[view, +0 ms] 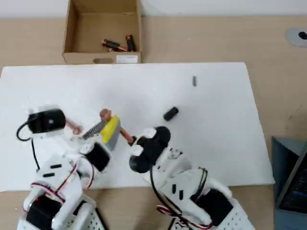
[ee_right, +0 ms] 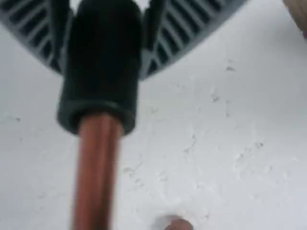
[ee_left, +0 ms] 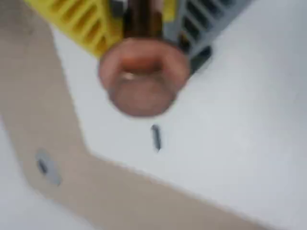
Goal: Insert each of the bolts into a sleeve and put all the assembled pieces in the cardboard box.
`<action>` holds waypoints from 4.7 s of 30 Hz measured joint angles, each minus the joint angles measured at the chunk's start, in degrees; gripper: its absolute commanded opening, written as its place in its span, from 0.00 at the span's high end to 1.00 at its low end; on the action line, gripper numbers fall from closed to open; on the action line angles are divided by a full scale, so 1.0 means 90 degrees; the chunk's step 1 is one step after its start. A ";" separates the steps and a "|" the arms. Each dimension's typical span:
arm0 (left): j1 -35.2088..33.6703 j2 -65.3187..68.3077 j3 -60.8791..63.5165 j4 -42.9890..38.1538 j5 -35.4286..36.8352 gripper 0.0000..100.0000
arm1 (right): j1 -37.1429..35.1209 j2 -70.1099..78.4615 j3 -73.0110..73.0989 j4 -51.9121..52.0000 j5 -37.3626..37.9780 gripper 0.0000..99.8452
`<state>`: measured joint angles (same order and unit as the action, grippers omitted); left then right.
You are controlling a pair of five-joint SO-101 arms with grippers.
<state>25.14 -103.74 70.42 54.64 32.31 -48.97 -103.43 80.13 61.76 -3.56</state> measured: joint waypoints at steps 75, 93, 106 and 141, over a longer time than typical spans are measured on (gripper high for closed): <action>-0.3643 -0.0020 0.1739 0.1045 -0.3634 1.00 | 0.2510 0.0020 -0.0860 0.0449 0.0000 0.99; -0.3770 -0.0020 0.2813 0.0459 -0.4425 1.00 | 0.2589 0.6545 -0.4982 -0.1592 0.0000 0.99; -0.3770 -0.0020 0.2813 0.0459 -0.4425 1.00 | 0.2589 1.1272 -0.8283 -0.3399 0.0508 0.99; -0.3770 -0.0020 0.2813 0.0459 -0.4425 1.00 | 0.2598 1.8589 -1.6205 -0.3448 0.2520 0.85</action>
<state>-8.79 -103.91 95.74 58.77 -7.52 -25.58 63.87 -65.71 30.73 19.12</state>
